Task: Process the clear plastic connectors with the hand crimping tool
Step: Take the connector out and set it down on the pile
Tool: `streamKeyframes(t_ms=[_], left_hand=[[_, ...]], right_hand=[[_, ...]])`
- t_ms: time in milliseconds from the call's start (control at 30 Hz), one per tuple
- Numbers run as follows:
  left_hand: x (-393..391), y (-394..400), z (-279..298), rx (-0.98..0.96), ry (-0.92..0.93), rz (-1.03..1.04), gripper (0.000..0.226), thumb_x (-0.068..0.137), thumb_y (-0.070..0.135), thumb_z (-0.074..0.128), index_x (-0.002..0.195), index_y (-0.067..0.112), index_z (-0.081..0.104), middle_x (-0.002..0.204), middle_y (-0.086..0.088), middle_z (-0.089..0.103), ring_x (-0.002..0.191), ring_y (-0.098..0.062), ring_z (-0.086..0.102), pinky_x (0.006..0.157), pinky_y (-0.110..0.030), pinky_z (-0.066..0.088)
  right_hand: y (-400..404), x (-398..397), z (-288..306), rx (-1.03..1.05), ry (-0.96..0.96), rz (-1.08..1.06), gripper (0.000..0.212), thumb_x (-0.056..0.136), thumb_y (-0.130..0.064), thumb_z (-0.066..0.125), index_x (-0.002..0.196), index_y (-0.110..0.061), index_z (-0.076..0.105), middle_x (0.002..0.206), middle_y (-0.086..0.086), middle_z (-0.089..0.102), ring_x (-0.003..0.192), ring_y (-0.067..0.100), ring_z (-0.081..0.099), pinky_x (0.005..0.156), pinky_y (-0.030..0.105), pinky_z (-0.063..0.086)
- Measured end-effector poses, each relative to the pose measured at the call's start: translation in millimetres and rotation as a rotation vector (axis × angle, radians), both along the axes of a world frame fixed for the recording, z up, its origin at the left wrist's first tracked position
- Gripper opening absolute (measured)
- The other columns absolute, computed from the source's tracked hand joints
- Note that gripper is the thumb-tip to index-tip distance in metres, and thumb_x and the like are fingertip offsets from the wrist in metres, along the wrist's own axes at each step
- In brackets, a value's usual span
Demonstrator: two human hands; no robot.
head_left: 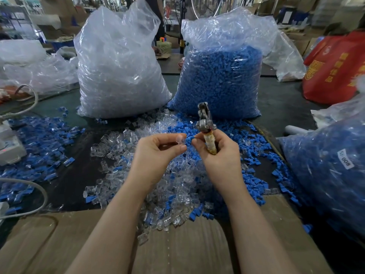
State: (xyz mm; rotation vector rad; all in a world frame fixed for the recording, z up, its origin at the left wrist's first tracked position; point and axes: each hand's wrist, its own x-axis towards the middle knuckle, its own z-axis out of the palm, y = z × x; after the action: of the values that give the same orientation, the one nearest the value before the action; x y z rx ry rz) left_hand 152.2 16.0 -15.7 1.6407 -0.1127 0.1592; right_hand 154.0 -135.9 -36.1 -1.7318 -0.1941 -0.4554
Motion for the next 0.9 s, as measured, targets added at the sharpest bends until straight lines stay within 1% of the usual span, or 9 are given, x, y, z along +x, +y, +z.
streamKeyframes(t_ms=[67,167,233,267,333,400,600,800,900], left_hand=[[0.1,-0.5,0.5,0.037,-0.016,0.009,0.021,0.079,0.003,0.077,0.096,0.015,0.075,0.096,0.01,0.076,0.089,0.001,0.071,0.075,-0.01,0.052],[-0.7,-2.9,1.1,0.117,-0.057,0.048,0.022,0.08,0.005,0.077,0.1,0.016,0.076,0.084,0.014,0.074,0.074,0.007,0.067,0.066,-0.006,0.048],[-1.4,-5.1,1.0,0.162,-0.08,0.067,0.024,0.081,0.006,0.077,0.099,0.022,0.076,0.08,0.016,0.072,0.071,0.008,0.066,0.063,-0.006,0.047],[-1.7,-6.0,0.9,0.17,-0.089,0.071,0.025,0.082,0.006,0.077,0.098,0.026,0.075,0.081,0.016,0.072,0.071,0.008,0.066,0.064,-0.006,0.047],[-2.4,-7.7,1.0,0.176,-0.105,0.08,0.029,0.082,0.006,0.077,0.095,0.032,0.073,0.082,0.016,0.073,0.073,0.008,0.067,0.065,-0.007,0.048],[-2.6,-9.1,1.4,0.195,-0.128,0.094,0.03,0.083,0.007,0.077,0.095,0.034,0.072,0.084,0.017,0.073,0.077,0.007,0.067,0.067,-0.007,0.049],[-1.8,-12.4,0.2,0.302,-0.188,0.121,0.027,0.085,0.008,0.075,0.105,0.026,0.075,0.087,0.012,0.069,0.079,-0.002,0.065,0.071,-0.015,0.051],[-3.0,-12.7,1.4,0.239,-0.163,0.077,0.023,0.09,0.012,0.069,0.11,0.022,0.074,0.086,0.011,0.065,0.068,0.003,0.058,0.062,-0.008,0.044],[-3.3,-13.0,2.6,0.218,-0.139,0.065,0.023,0.091,0.013,0.069,0.111,0.021,0.074,0.091,0.008,0.068,0.08,-0.005,0.064,0.072,-0.014,0.051]], right_hand=[[0.1,0.7,-0.3,0.005,0.005,-0.008,0.011,0.089,-0.023,0.072,0.082,-0.021,0.064,0.079,-0.001,0.066,0.073,0.02,0.061,0.067,0.034,0.05],[0.3,0.7,0.2,-0.002,0.012,-0.006,0.01,0.089,-0.023,0.072,0.083,-0.022,0.064,0.079,-0.003,0.067,0.073,0.018,0.062,0.068,0.035,0.052],[0.7,0.0,-0.1,-0.004,0.007,-0.002,0.009,0.089,-0.024,0.072,0.084,-0.022,0.064,0.079,-0.003,0.067,0.073,0.018,0.062,0.068,0.036,0.052],[0.8,-0.3,-0.5,-0.004,0.002,-0.002,0.01,0.089,-0.025,0.072,0.085,-0.019,0.065,0.078,0.0,0.066,0.073,0.021,0.061,0.068,0.039,0.051],[1.3,-0.8,-1.1,-0.006,-0.007,-0.011,0.022,0.088,-0.028,0.072,0.087,-0.008,0.063,0.076,0.009,0.065,0.073,0.032,0.059,0.066,0.047,0.049],[1.8,-0.5,-1.1,-0.005,-0.004,-0.019,0.024,0.089,-0.029,0.072,0.087,-0.007,0.062,0.076,0.014,0.064,0.073,0.036,0.057,0.064,0.05,0.048],[1.9,-1.5,-0.8,-0.048,0.008,-0.046,0.022,0.089,-0.03,0.071,0.085,-0.01,0.063,0.071,0.007,0.062,0.067,0.031,0.055,0.06,0.048,0.046],[1.6,-2.0,-0.8,-0.065,0.021,-0.057,0.02,0.089,-0.031,0.07,0.085,-0.013,0.064,0.069,0.006,0.061,0.062,0.026,0.052,0.057,0.048,0.044],[1.6,-2.0,-0.7,-0.065,0.022,-0.053,0.018,0.09,-0.03,0.071,0.085,-0.014,0.065,0.069,0.006,0.061,0.062,0.027,0.052,0.056,0.047,0.044]])
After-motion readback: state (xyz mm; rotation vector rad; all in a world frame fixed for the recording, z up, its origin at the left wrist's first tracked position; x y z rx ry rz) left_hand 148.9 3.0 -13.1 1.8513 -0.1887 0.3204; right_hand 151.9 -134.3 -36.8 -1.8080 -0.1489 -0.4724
